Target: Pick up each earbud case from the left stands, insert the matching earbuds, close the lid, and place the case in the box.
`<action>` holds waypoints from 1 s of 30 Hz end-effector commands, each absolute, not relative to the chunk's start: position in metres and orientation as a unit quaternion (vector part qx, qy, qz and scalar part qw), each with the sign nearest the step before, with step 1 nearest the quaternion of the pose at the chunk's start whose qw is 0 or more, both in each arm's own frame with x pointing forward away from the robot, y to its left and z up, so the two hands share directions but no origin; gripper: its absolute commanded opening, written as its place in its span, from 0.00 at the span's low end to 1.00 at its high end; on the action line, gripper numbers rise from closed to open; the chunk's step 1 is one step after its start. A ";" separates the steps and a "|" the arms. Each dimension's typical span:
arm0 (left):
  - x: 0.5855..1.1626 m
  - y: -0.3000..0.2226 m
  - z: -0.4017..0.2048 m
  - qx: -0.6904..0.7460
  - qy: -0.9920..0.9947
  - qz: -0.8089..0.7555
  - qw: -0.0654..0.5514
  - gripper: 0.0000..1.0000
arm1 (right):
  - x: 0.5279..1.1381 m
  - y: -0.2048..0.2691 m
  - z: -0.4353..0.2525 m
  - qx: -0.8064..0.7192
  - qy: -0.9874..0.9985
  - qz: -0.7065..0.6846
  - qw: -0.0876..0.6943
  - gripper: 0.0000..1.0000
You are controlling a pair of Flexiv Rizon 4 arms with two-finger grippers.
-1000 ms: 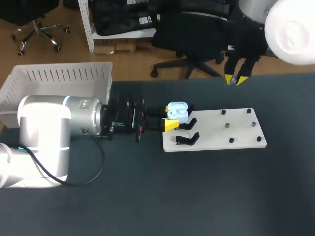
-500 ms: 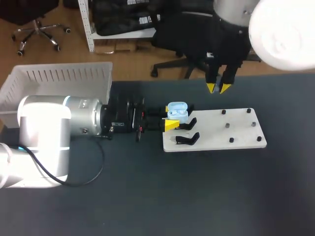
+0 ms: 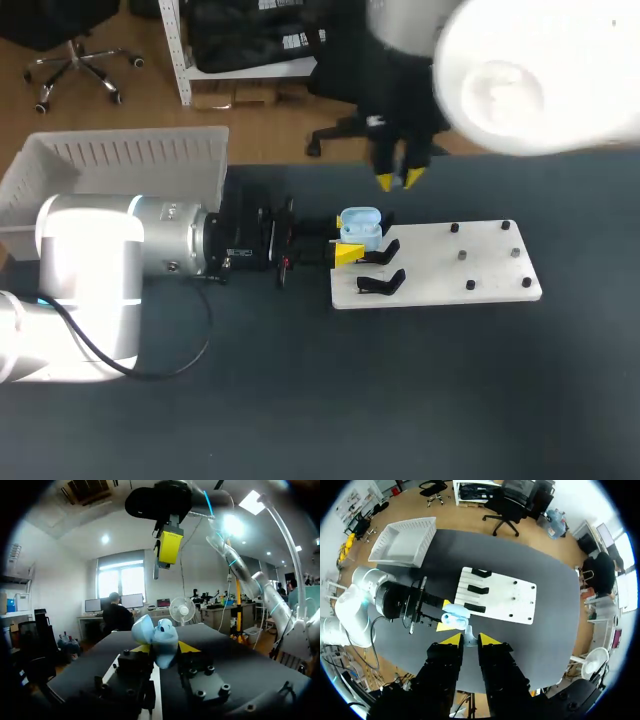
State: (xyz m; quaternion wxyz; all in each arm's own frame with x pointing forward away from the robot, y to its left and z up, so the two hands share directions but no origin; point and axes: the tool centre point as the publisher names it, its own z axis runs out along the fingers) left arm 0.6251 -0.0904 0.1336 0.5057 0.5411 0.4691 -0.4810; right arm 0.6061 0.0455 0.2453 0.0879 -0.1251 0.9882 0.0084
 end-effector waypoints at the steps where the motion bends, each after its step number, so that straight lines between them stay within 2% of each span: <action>1: 0.624 -0.091 0.133 0.540 0.469 -0.479 0.509 0.00 | 0.610 0.087 0.241 -0.226 0.970 -0.071 0.048 0.00; 9: 0.624 -0.091 0.133 0.540 0.469 -0.479 0.509 0.00 | 0.603 0.091 0.221 -0.293 0.951 -0.097 0.031 0.00; 30: 0.624 -0.091 0.133 0.540 0.469 -0.479 0.509 0.00 | 0.593 0.081 0.207 -0.264 0.958 -0.088 0.060 0.00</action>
